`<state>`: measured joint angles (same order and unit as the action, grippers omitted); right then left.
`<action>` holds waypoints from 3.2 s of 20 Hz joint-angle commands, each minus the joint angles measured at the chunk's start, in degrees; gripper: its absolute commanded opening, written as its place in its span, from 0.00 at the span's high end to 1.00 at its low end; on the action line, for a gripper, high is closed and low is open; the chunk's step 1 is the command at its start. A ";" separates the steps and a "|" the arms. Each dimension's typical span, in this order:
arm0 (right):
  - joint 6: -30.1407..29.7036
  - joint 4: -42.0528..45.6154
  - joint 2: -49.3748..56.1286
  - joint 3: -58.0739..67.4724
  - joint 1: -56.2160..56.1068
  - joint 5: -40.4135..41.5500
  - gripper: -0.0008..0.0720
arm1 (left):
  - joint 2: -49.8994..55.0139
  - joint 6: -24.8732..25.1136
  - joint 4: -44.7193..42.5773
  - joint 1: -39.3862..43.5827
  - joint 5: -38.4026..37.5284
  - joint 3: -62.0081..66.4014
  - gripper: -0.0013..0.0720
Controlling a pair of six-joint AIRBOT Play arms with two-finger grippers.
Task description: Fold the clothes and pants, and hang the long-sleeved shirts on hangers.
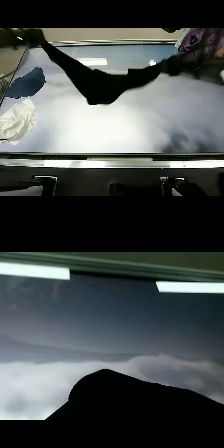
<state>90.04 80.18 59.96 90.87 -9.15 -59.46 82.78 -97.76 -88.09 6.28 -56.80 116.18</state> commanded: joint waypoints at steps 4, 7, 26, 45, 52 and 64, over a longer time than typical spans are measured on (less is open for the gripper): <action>0.87 11.76 -13.68 13.57 0.02 -1.14 0.95 | -21.29 -6.12 -9.90 -0.13 -2.93 1.42 0.96; 1.49 13.35 -18.29 13.57 0.02 -0.59 0.95 | -26.14 -9.73 -12.11 -0.13 -8.22 1.42 0.96; 16.15 17.31 32.41 13.51 0.02 -5.49 0.95 | 18.80 -19.32 -4.55 -0.13 4.39 -10.97 0.96; 17.14 16.09 33.53 13.53 0.02 -15.54 0.95 | -9.40 -12.52 1.68 -15.02 -20.57 -44.46 0.07; 15.39 16.11 33.35 13.53 0.02 -20.85 0.95 | -22.97 -6.51 22.80 -15.12 -9.14 -81.64 0.07; 15.72 16.06 31.47 13.53 0.02 -21.62 0.95 | -18.69 -1.03 31.45 -14.27 -2.91 -85.64 0.08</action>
<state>105.49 96.25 91.72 104.36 -9.15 -80.84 62.39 -100.14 -59.57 -8.51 -61.73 30.89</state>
